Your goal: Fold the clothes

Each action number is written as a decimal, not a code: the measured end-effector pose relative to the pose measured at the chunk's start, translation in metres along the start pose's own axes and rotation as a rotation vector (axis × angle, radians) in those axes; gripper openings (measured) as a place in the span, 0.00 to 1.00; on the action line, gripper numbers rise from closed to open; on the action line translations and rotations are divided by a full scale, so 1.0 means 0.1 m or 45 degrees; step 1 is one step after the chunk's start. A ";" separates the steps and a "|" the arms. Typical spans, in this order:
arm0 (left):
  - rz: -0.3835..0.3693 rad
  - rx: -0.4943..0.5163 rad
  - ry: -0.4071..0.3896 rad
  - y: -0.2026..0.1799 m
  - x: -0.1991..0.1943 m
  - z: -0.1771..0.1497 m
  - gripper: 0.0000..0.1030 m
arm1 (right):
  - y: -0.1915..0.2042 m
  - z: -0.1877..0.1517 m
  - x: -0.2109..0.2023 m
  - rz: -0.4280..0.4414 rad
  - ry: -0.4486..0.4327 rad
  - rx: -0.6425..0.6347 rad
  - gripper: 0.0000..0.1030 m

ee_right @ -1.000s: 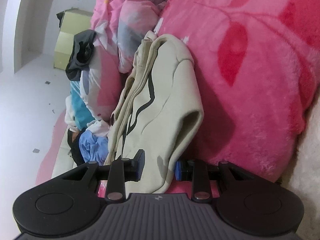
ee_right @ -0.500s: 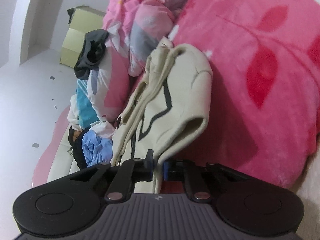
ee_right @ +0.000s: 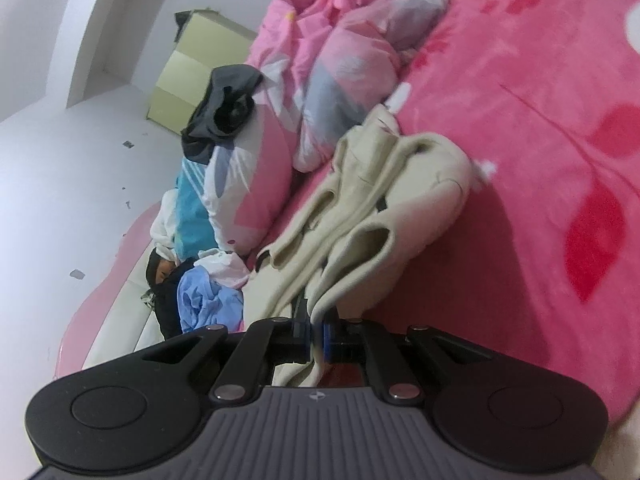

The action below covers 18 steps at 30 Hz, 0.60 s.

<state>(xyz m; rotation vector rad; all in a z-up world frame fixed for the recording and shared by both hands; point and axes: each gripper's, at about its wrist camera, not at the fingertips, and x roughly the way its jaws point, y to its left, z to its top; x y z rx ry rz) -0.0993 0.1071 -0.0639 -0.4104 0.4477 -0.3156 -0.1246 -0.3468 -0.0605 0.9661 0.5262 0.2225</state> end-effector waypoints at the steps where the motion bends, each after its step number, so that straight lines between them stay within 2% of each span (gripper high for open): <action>1: -0.004 0.005 -0.009 -0.01 0.01 0.03 0.14 | 0.04 0.03 0.02 0.004 -0.005 -0.013 0.04; 10: -0.023 0.038 -0.093 -0.08 0.19 0.35 0.13 | 0.28 0.33 0.19 0.054 -0.033 -0.091 0.04; 18: -0.004 0.054 -0.154 -0.08 0.48 0.69 0.09 | 0.48 0.67 0.54 0.079 -0.037 -0.160 0.04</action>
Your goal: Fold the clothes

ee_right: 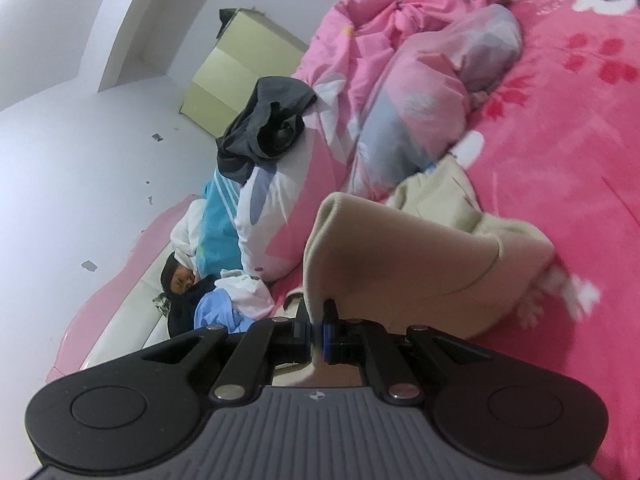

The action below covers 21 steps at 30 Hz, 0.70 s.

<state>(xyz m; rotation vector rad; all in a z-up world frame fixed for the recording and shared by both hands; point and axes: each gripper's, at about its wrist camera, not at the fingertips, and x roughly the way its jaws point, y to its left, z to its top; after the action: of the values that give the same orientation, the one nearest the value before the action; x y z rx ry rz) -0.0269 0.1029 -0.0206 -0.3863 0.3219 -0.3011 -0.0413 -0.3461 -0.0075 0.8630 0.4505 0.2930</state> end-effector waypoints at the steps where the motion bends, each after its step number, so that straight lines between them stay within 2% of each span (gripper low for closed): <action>1: 0.004 0.005 -0.006 0.00 0.06 0.04 0.09 | 0.01 0.05 0.06 0.009 0.000 -0.002 0.04; 9: 0.047 0.001 -0.051 0.06 0.54 0.27 0.06 | 0.06 0.42 0.51 0.029 -0.010 -0.038 0.04; 21: 0.107 0.025 -0.031 0.15 1.20 0.45 0.06 | -0.06 0.78 1.16 -0.005 0.023 -0.071 0.04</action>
<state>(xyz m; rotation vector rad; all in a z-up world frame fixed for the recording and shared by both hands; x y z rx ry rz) 0.1009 0.0887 -0.0172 -0.3555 0.3104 -0.2172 0.0986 -0.3524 0.0020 0.8055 0.4587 0.3082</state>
